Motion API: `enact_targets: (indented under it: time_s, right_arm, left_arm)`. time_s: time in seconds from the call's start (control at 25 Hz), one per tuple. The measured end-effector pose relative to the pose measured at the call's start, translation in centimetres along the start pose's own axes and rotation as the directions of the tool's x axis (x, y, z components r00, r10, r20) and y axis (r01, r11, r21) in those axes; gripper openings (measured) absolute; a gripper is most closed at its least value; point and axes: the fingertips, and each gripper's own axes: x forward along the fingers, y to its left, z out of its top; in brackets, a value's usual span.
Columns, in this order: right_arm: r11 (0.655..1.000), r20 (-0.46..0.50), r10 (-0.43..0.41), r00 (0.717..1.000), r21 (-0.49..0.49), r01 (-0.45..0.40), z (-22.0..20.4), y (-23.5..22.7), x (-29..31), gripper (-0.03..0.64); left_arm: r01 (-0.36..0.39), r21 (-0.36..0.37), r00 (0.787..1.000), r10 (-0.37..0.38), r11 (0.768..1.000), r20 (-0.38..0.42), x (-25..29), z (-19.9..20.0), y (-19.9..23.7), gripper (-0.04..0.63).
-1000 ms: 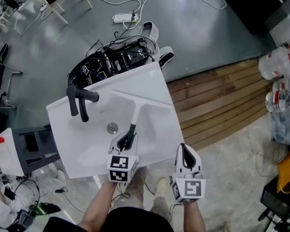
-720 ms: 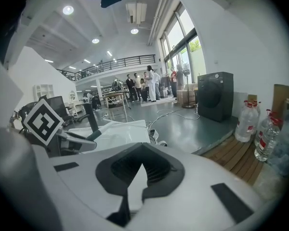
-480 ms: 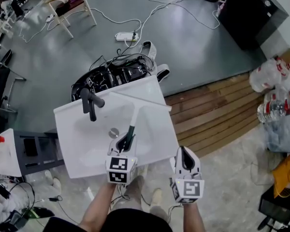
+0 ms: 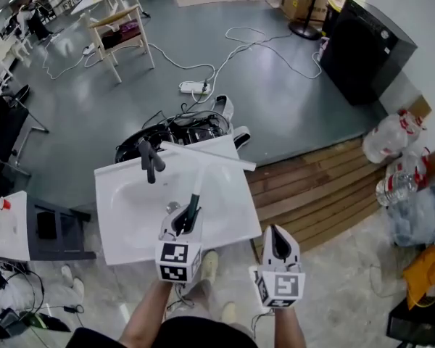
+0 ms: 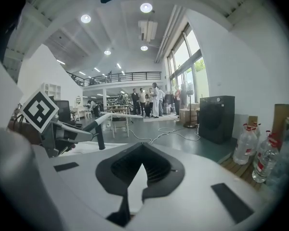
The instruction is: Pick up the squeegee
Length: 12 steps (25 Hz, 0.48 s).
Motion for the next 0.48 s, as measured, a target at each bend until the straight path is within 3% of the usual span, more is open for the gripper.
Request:
enact_targets:
  time_s: [0.24, 0.48]
  right_arm:
    - [0.999, 0.047, 0.02, 0.999, -0.034, -0.018, 2.7, 0.8, -4.0, -0.003]
    - [0.997, 0.119, 0.055, 0.991, -0.059, -0.048, 4.0, 2.0, -8.0, -0.002]
  left_arm:
    - [-0.027, 0.006, 0.996, 0.026, 1.0, 0.091, -5.1, 2.8, -1.4, 0.084]
    - [-0.057, 0.017, 0.988, 0.055, 0.998, 0.143, -10.6, 3.1, -3.0, 0.084]
